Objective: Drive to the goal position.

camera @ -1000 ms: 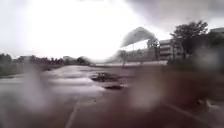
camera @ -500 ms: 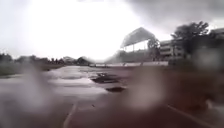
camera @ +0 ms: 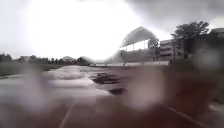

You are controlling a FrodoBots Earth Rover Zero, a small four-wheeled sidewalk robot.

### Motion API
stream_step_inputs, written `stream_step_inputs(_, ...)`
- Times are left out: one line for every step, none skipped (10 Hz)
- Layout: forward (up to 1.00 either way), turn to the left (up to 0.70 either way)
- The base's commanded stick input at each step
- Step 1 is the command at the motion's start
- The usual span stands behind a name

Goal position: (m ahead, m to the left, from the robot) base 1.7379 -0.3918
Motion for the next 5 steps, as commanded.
stream_step_inputs(0.45, 0.00)
stream_step_inputs(0.45, 0.00)
stream_step_inputs(0.45, 0.00)
stream_step_inputs(0.45, 0.00)
stream_step_inputs(0.45, 0.00)
